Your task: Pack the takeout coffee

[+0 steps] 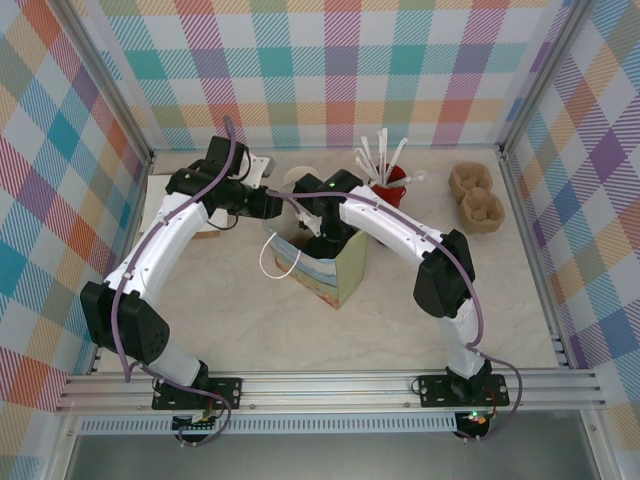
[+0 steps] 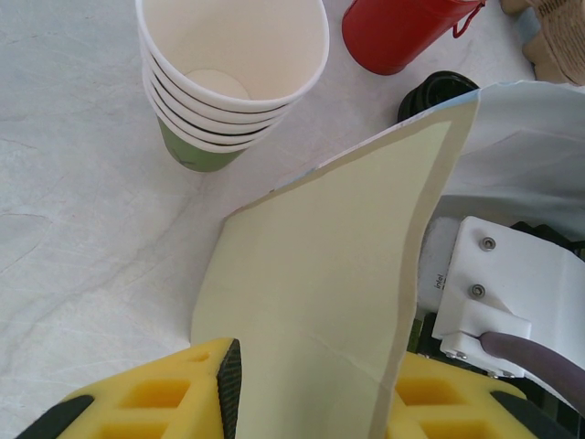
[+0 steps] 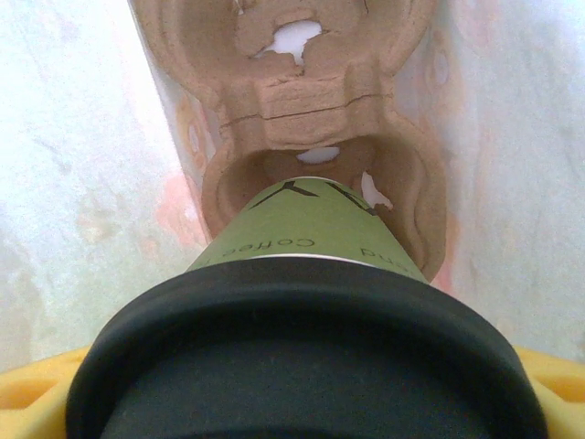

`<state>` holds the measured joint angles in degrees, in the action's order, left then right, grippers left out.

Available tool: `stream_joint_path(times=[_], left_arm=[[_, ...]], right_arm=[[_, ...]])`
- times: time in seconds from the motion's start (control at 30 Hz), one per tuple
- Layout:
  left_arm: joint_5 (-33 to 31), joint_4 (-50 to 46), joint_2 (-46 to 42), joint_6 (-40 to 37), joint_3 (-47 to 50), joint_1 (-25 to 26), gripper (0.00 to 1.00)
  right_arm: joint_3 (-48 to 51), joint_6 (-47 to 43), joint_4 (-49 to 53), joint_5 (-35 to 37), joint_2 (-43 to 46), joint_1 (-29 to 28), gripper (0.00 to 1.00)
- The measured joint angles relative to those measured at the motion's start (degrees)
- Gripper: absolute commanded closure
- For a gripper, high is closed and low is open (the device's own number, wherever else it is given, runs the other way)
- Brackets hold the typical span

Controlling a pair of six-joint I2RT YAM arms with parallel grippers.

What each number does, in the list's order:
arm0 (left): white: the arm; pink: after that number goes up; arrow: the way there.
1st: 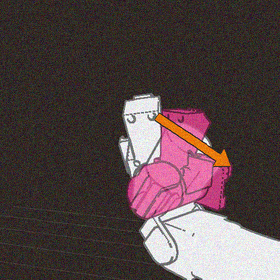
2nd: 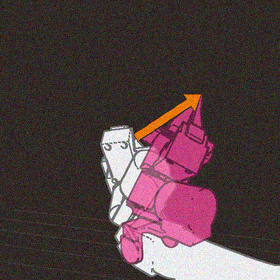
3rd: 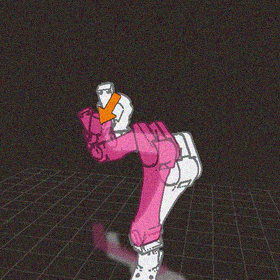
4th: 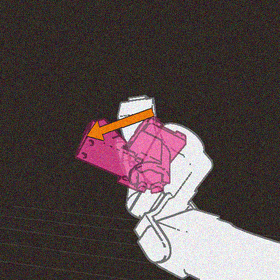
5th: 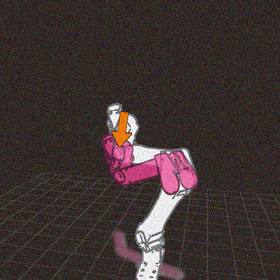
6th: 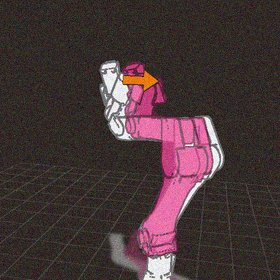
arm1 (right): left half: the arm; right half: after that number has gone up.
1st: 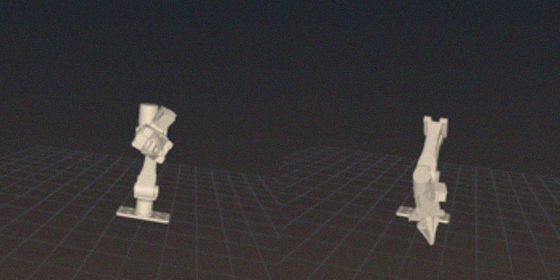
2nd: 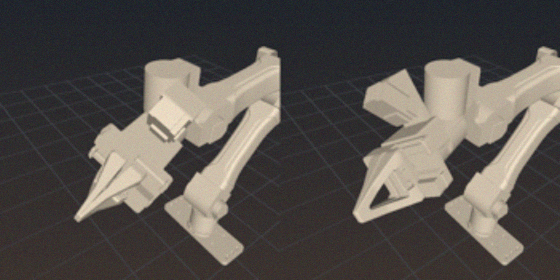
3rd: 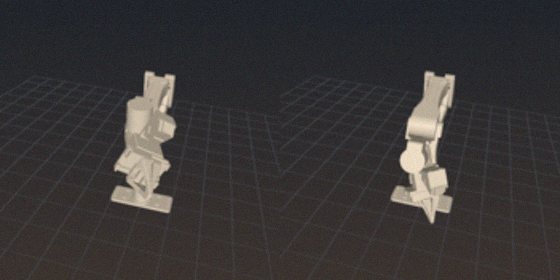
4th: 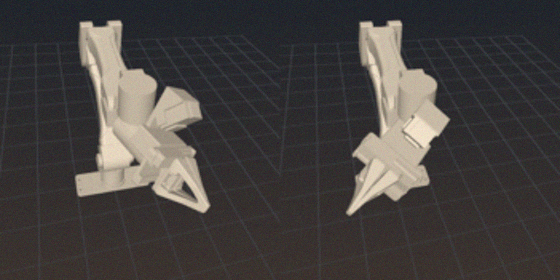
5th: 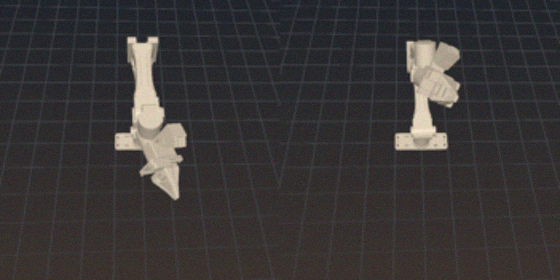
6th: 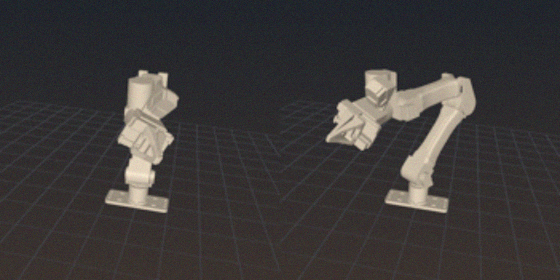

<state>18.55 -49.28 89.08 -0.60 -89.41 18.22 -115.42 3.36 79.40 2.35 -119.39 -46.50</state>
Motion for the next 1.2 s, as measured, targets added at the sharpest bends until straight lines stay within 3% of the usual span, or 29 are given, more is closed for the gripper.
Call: stream_joint_path(times=[1.2], left_arm=[[0.0,0.0,0.13,0.85,-0.04,0.02,0.65]], right_arm=[[-0.94,0.0,0.39,-0.44,0.87,-0.02,0.22]])
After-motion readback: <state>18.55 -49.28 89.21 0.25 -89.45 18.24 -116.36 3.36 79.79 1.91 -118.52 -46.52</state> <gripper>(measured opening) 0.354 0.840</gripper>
